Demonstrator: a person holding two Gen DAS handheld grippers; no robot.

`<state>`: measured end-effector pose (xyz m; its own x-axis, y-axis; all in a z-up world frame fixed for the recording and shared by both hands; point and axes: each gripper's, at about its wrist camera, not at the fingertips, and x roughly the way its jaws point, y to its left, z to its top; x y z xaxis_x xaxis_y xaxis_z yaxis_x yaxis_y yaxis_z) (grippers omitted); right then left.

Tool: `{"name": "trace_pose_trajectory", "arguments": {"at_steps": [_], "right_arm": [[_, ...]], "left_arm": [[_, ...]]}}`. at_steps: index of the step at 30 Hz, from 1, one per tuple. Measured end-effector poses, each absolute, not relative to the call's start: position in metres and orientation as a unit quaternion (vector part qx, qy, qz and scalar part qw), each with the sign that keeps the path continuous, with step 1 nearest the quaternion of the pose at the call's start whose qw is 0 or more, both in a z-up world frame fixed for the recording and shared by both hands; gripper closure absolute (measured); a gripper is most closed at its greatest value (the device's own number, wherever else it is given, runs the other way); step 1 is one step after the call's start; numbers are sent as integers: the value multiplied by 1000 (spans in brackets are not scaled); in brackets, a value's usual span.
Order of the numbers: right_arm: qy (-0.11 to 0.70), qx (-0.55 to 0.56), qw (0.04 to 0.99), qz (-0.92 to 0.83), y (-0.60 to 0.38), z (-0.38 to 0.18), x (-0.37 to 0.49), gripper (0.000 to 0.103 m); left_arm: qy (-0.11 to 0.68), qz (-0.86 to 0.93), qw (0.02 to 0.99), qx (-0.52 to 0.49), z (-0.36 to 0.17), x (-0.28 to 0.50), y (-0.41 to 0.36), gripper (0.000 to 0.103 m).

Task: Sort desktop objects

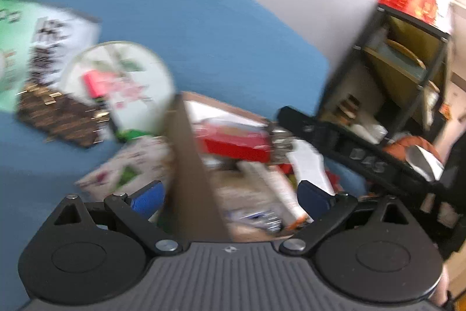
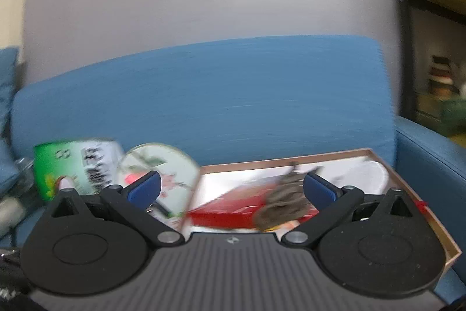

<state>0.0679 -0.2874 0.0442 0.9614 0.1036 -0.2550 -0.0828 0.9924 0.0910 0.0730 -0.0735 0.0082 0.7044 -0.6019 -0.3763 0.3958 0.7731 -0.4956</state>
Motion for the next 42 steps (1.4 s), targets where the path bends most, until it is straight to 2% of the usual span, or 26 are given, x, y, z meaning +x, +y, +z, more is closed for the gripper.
{"name": "trace_pose_trajectory", "arguments": {"at_steps": [7, 12, 16, 18, 19, 22, 27, 35, 41, 42], "right_arm": [[136, -14, 985, 105, -224, 36, 54, 2], [147, -74, 975, 146, -181, 17, 49, 3], [170, -86, 967, 169, -161, 4, 51, 3], [205, -84, 958, 182, -149, -11, 59, 5], [222, -84, 954, 183, -144, -20, 63, 12], [268, -93, 944, 171, -128, -51, 76, 21], [266, -156, 945, 107, -110, -86, 88, 23], [254, -199, 945, 58, -108, -100, 112, 25], [246, -221, 942, 52, -107, -103, 122, 24], [246, -223, 942, 52, -108, -103, 123, 25]], "left_arm": [[293, -180, 913, -222, -19, 79, 5, 3], [276, -135, 934, -182, -26, 93, 46, 3], [291, -156, 926, -183, -29, 113, 65, 3], [300, -192, 917, -180, -31, 124, 66, 3], [303, -208, 914, -173, -32, 129, 64, 3], [316, -257, 901, -150, -39, 143, 50, 3], [341, -306, 880, -125, -53, 173, 22, 3], [374, -354, 853, -87, -74, 216, -25, 4], [388, -368, 839, -103, -82, 235, -38, 10], [390, -364, 839, -106, -82, 237, -37, 25]]}}
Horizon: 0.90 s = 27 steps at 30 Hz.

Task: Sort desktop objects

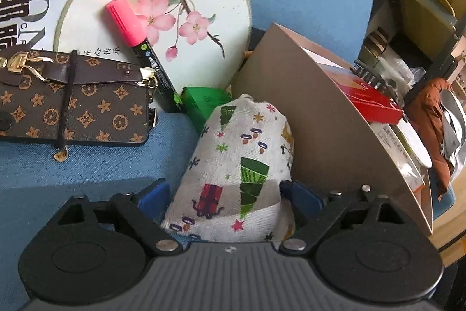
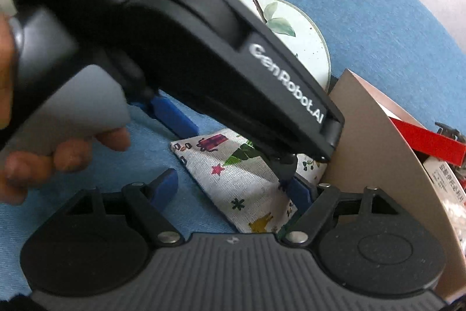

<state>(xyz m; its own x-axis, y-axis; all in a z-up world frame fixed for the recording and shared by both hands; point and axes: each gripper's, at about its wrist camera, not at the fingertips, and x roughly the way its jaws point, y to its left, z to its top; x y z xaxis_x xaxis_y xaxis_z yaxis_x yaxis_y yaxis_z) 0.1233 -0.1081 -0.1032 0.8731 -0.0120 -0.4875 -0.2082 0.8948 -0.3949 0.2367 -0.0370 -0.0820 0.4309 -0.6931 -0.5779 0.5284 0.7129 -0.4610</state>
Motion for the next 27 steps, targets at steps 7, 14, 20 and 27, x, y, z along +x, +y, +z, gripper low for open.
{"name": "trace_pose_trajectory", "arguments": {"at_steps": [7, 14, 20, 27], "right_arm": [[254, -226, 937, 82, -117, -92, 120, 62], [280, -216, 911, 210, -109, -68, 62, 65], [302, -170, 879, 329, -105, -48, 13, 56], [290, -79, 899, 319, -124, -40, 15, 46]], "left_arm": [[383, -336, 854, -110, -76, 213, -26, 60], [398, -293, 858, -143, -70, 132, 31, 62], [404, -263, 857, -180, -63, 69, 66, 50], [376, -233, 878, -183, -45, 75, 72, 23]]}}
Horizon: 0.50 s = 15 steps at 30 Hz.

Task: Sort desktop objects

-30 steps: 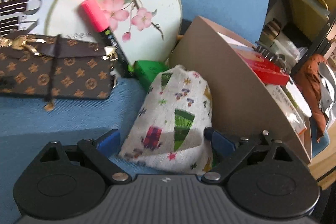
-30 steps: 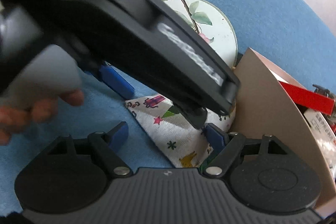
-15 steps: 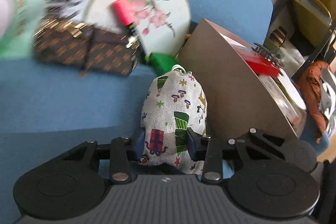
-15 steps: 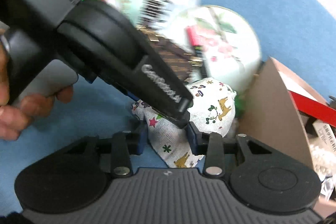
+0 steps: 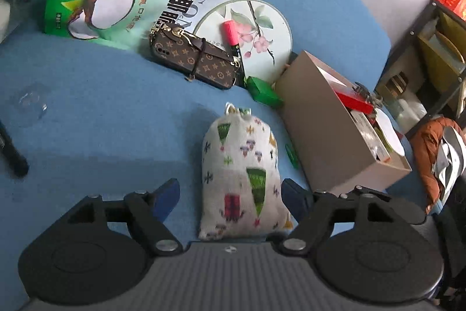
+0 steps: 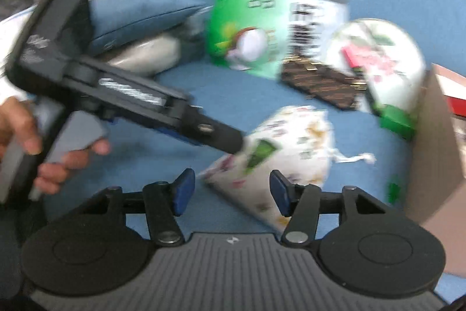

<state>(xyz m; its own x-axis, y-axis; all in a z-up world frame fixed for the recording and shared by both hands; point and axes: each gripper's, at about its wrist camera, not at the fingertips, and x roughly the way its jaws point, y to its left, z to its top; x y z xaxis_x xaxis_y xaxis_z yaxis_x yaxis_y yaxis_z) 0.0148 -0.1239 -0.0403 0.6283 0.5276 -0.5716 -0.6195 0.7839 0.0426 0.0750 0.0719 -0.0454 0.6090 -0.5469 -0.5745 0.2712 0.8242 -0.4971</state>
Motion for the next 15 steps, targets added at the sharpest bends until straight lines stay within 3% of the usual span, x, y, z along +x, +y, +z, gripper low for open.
{"name": "trace_pose_trajectory", "arguments": {"at_steps": [10, 13, 15], "right_arm": [[334, 57, 898, 282, -149, -80, 76, 29], [336, 71, 897, 279, -148, -89, 85, 21], [335, 70, 894, 289, -145, -95, 94, 21]], "left_arm": [[416, -226, 863, -175, -67, 109, 47, 22], [406, -232, 867, -173, -70, 112, 45, 19], [405, -232, 869, -166, -70, 113, 43, 20]]}}
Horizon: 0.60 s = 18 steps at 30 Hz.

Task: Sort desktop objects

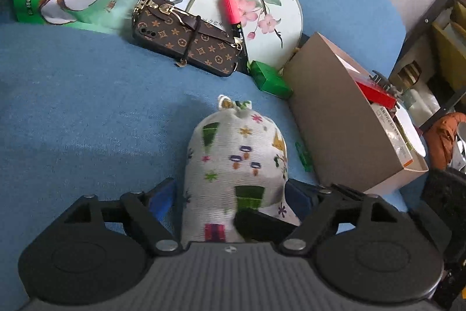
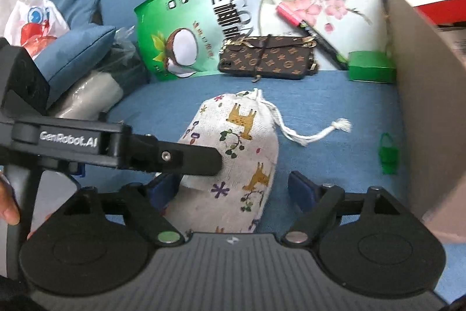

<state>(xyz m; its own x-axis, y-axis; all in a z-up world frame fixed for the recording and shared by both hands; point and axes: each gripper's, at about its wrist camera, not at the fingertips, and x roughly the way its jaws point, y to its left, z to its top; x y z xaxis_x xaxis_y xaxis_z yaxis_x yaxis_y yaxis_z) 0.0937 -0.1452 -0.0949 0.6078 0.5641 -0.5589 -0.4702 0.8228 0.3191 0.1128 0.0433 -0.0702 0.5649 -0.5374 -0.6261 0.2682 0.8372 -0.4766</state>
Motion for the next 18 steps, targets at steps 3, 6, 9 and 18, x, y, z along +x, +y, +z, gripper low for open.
{"name": "trace_pose_trajectory", "arguments": {"at_steps": [3, 6, 9, 18], "right_arm": [[340, 93, 881, 316, -143, -99, 105, 37], [340, 69, 885, 310, -135, -91, 99, 45], [332, 37, 894, 300, -130, -81, 89, 52], [245, 34, 931, 268, -166, -22, 57, 54]], "left_arm": [[403, -224, 872, -163, -70, 113, 43, 28], [407, -218, 870, -172, -66, 108, 44, 35], [407, -214, 872, -169, -54, 99, 41, 38], [330, -267, 895, -137, 15, 81, 0, 39]]}}
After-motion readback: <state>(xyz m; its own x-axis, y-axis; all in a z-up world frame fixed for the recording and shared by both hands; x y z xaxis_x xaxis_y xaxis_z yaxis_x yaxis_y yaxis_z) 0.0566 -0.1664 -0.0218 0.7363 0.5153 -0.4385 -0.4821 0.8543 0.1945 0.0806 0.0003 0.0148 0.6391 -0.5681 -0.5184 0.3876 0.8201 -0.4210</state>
